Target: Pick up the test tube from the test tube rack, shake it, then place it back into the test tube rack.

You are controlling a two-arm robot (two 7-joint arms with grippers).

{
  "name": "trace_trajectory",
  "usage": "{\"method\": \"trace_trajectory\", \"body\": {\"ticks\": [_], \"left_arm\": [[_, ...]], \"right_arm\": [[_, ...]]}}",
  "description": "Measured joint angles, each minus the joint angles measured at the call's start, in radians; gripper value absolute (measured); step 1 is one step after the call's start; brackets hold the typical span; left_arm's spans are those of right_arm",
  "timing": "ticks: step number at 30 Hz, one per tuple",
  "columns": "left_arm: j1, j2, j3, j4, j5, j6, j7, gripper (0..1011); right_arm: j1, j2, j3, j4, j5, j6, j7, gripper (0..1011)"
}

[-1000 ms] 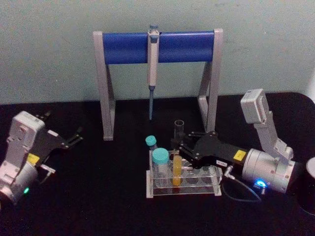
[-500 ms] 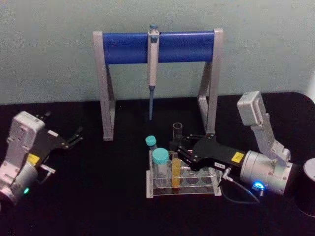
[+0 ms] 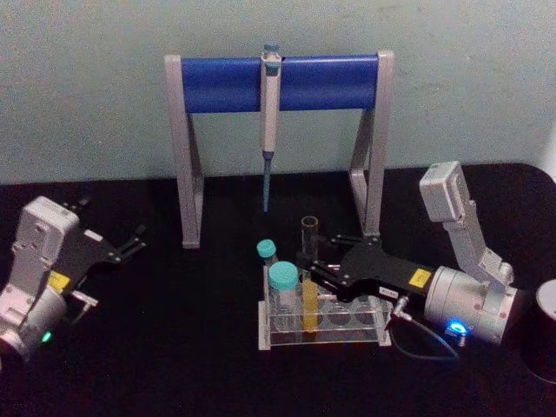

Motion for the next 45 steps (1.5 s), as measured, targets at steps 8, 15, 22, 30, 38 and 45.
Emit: {"method": "trace_trajectory", "body": {"ticks": [8,15,22,30,38,45], "left_arm": [[0.000,0.000,0.000,0.000,0.000,0.000,0.000,1001],[0.000,0.000,0.000,0.000,0.000,0.000,0.000,1001],[0.000,0.000,0.000,0.000,0.000,0.000,0.000,1001],[0.000,0.000,0.000,0.000,0.000,0.000,0.000,1001],[0.000,0.000,0.000,0.000,0.000,0.000,0.000,1001],[0.000,0.000,0.000,0.000,0.000,0.000,0.000,1001]], "right_arm": [[0.000,0.000,0.001,-0.001,0.001,-0.001,0.001,620],[0.000,0.000,0.001,-0.001,0.001,-0.001,0.001,815],[0.000,0.000,0.001,-0.001,0.001,-0.001,0.001,1000],[0.000,0.000,0.001,-0.001,0.001,-0.001,0.001,1000],[-0.006,0.003,0.013,-0.018,0.002,-0.017,-0.001,1000],[-0.020,0.017,0.048,-0.072,0.010,-0.044,-0.016,1000]]}}
